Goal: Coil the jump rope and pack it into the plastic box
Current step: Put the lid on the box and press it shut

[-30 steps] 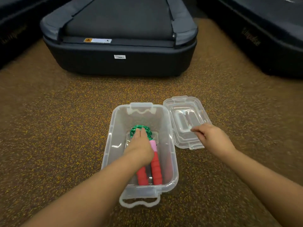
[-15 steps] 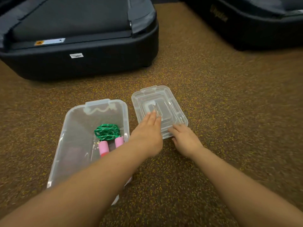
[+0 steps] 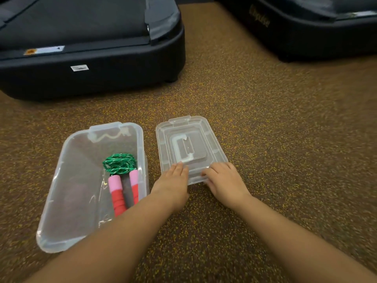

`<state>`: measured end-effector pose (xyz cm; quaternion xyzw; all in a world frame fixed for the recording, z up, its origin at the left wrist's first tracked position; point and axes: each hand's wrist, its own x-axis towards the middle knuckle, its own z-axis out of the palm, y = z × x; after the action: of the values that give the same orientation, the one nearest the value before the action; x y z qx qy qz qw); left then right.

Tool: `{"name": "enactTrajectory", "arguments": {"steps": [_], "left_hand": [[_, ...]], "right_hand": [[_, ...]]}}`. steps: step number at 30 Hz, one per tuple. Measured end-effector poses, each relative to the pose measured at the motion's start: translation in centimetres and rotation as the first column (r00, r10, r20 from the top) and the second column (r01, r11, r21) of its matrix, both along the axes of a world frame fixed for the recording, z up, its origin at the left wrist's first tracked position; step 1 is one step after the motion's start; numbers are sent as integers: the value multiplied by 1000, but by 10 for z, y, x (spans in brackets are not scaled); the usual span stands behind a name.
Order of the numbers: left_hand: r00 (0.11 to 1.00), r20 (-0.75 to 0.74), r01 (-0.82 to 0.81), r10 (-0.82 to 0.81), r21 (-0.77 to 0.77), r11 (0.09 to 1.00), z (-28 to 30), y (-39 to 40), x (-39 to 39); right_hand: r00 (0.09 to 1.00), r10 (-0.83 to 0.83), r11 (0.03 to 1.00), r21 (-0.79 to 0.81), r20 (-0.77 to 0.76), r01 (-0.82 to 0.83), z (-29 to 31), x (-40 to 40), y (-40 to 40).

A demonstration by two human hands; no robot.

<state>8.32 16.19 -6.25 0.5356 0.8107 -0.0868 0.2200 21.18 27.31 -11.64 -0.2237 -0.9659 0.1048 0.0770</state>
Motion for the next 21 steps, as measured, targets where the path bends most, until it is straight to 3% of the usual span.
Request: {"name": "enactTrajectory", "arguments": {"steps": [8, 12, 17, 21], "left_hand": [[999, -40, 47, -37, 269, 962, 27, -11, 5], [992, -62, 120, -106, 300, 946, 53, -17, -2], [966, 205, 59, -159, 426, 903, 108, -38, -22], [828, 506, -55, -243, 503, 863, 157, -59, -39]], "right_hand": [[971, 83, 995, 67, -225, -69, 41, 22, -2], [943, 8, 998, -50, -333, -26, 69, 35, 1], [927, -238, 904, -415, -289, 103, 100, 49, 5], [904, -345, 817, -556, -254, 155, 115, 57, 10]]}}
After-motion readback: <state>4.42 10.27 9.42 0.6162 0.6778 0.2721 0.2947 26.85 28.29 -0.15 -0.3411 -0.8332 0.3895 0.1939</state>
